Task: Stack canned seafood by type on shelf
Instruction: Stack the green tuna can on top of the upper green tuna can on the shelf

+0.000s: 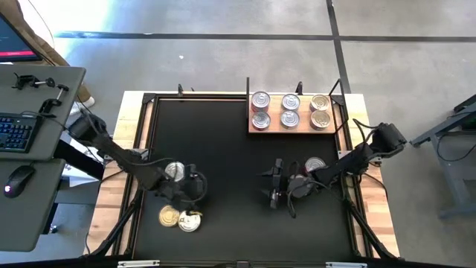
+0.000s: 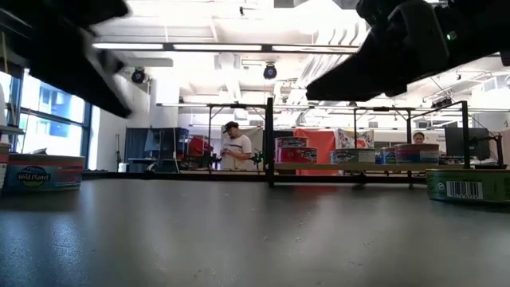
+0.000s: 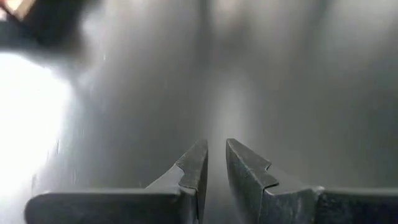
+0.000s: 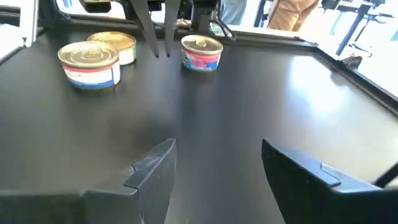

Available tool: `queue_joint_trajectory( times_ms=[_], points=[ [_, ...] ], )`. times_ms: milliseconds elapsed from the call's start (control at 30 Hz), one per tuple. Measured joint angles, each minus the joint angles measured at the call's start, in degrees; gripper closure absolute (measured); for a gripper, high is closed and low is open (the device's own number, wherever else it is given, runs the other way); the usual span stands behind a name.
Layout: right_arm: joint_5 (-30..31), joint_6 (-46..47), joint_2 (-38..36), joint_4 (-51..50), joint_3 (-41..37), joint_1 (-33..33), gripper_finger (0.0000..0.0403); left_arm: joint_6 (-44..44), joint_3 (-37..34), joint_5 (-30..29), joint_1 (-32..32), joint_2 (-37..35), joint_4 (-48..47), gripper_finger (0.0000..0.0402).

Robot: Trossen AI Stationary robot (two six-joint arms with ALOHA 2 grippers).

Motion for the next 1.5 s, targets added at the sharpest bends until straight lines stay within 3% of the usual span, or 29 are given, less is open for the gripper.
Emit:
queue_joint_trajectory(
  times_ms=[133, 367, 500, 633, 767, 1000, 1167, 1500],
  points=[
    [2.9, -1.7, -1.9, -2.3, 0.1, 0.7, 0.0174, -11.7, 0.0, 0.4, -5.4, -4.2, -10.5, 0.0353],
    [26.7, 3.3, -13.6, -18.9, 0.1, 6.6, 0.0174, -34.4, 0.0, 6.4, -13.4, -6.2, -22.0, 0.0353],
    [32.8, 10.2, -24.0, -28.1, 0.1, 10.5, 0.0174, -42.2, 0.0, 9.3, -16.0, -5.8, -22.3, 0.0353],
    [33.5, 12.6, -33.0, -32.7, 0.1, 13.1, 0.0174, -49.1, 0.0, 16.3, -17.9, -5.8, -22.4, 0.0353],
    [33.5, 10.7, -37.0, -34.0, 0.1, 13.9, 0.0174, -52.8, 0.0, 18.2, -19.6, -5.8, -23.6, 0.0353],
    [33.5, 13.4, -34.9, -36.9, 0.1, 13.1, 0.0174, -55.8, -1.0, 17.6, -19.9, -5.7, -27.8, 0.0353],
    [33.3, 16.3, -31.9, -38.4, 0.1, 12.7, 0.0174, -55.3, -3.8, 16.5, -18.3, -5.9, -23.0, 0.0353],
    [33.1, 16.4, -30.1, -38.1, 0.1, 12.7, 0.0174, -44.5, -5.8, 9.7, -12.5, -5.7, -17.6, 0.0353]
  ],
)
